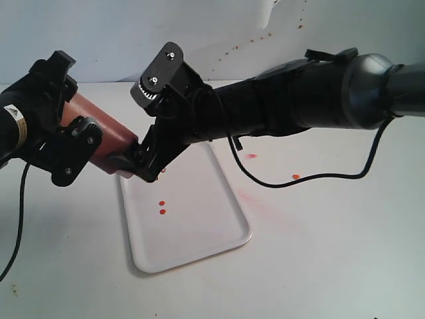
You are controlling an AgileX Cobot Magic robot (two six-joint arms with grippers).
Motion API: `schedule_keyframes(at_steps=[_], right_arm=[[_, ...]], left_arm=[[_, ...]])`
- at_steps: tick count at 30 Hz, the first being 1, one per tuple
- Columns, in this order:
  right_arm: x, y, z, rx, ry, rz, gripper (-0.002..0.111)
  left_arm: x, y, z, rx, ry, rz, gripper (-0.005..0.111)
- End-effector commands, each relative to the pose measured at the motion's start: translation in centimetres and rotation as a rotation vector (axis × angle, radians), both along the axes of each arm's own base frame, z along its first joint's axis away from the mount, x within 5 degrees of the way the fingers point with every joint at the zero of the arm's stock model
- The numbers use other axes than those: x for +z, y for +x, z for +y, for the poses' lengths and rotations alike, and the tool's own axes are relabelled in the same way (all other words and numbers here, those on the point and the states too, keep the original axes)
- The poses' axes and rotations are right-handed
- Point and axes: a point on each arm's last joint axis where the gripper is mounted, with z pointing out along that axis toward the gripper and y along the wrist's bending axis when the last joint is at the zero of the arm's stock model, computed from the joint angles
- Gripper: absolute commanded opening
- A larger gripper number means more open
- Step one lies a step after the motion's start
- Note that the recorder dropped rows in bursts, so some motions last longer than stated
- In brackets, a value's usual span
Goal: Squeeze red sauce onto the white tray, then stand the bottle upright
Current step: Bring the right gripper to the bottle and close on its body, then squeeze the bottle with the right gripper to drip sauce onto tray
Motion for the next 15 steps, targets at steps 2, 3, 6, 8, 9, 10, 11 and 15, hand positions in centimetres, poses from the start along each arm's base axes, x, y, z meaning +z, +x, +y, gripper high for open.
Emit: schedule_keyframes(at_steps=[2,3,6,8,9,10,11,15], right_arm=[[-0.5,0.0,0.6,-0.014,-0.036,-0.035,0.105],[-0.4,0.0,0.6,-0.016,-0.034,-0.033,0.105],[-0.4,0.0,0.6,-0.028,-0.019,-0.021,0.105],[-0.3,-0.1,0.7,-0.028,-0.016,-0.018,0.105],[-0.3,-0.2,0.8,-0.023,-0.016,-0.018,0.105],[-0.4,-0.3,0.9,-0.022,-0.017,-0.019,0.105],[-0.4,-0.3,1.0,-0.019,-0.018,-0.023,0.105],[0.2,0.0,1.5,-0.026,0.000,-0.026,0.105]], left_arm=[[0.6,-0.1,-0.1,-0.002,-0.008,-0.024,0.000],[0.6,-0.1,-0.1,-0.002,-0.008,-0.024,0.000],[0.6,-0.1,-0.1,-0.003,-0.006,-0.024,0.000],[0.6,-0.1,-0.1,-0.003,-0.007,-0.024,0.000],[0.6,-0.1,-0.1,-0.008,0.004,-0.023,0.000],[0.6,-0.1,-0.1,-0.011,0.011,-0.023,0.000],[0.6,-0.1,-0.1,-0.012,0.012,-0.023,0.000],[0.6,-0.1,-0.1,-0.012,0.012,-0.023,0.000]])
